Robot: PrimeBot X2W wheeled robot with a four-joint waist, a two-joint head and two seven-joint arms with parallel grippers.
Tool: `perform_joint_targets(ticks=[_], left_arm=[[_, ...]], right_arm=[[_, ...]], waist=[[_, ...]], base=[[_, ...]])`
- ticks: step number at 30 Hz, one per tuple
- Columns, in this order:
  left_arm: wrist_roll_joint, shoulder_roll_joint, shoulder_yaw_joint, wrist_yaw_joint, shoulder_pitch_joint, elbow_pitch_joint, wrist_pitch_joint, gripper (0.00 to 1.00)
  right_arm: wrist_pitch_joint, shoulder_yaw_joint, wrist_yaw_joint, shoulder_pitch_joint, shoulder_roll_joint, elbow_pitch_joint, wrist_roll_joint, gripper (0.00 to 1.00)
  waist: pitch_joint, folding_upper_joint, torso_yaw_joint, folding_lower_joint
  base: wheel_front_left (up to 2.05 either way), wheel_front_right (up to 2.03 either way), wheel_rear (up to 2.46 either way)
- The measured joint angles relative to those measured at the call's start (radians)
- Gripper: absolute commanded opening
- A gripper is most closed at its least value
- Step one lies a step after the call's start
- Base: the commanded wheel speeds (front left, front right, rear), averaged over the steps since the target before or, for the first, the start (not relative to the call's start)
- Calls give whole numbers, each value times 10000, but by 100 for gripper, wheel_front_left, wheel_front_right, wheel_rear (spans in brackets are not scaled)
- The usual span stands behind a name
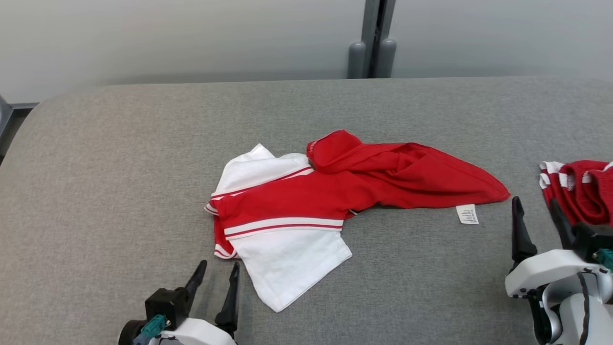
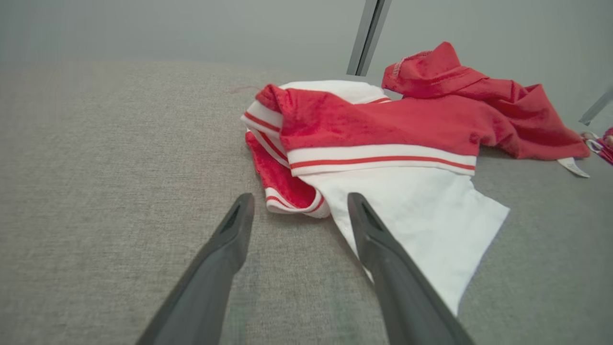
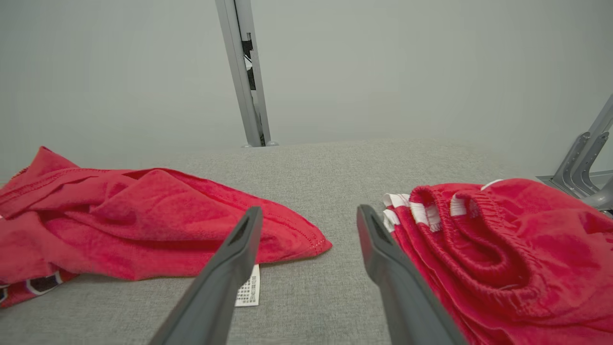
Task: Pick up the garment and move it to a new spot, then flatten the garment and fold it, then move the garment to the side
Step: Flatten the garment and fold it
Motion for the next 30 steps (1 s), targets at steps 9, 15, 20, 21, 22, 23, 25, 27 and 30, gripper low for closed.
perform_joint_targets(ticks=[9,15,20,21,22,23,25,27,30], left_arm=[[-719,4,-949,-222,34,738,0,100],[-1430,4,-1655,-502,8,1145,-2,100],[-1724,-8,-1630,-468,-221,1254,-2,100],[-1749,-4,-1507,-412,-295,1218,-2,100],[-1764,2,-1386,-343,-385,1210,-2,100],[-1747,4,-1269,-286,-453,1195,-2,100],[-1628,0,-1018,-176,-586,1193,-2,100],[-1513,-6,-677,-25,-720,1197,-2,100],[-1494,12,-286,15,-867,1183,-2,100]], right_arm=[[0,612,0,348,100,-341,391,100],[0,815,0,399,105,-349,656,100],[0,861,0,407,109,-345,683,100],[0,876,0,406,107,-347,683,100],[0,901,0,402,107,-349,683,100],[0,924,0,393,109,-349,683,100],[0,949,0,353,111,-370,685,100],[0,970,0,335,109,-401,723,100],[0,993,0,336,111,-410,750,100]], waist=[[-79,0,-265,0],[-53,0,-300,0],[-16,0,-355,0],[-1,0,-376,1],[18,0,-400,0],[35,0,-429,1],[84,0,-497,0],[138,0,-569,0],[205,0,-683,0]], base=[[0,0,0],[0,0,0],[0,0,0],[0,0,0],[0,0,0],[0,0,0],[0,0,0],[0,0,0],[0,0,0]])
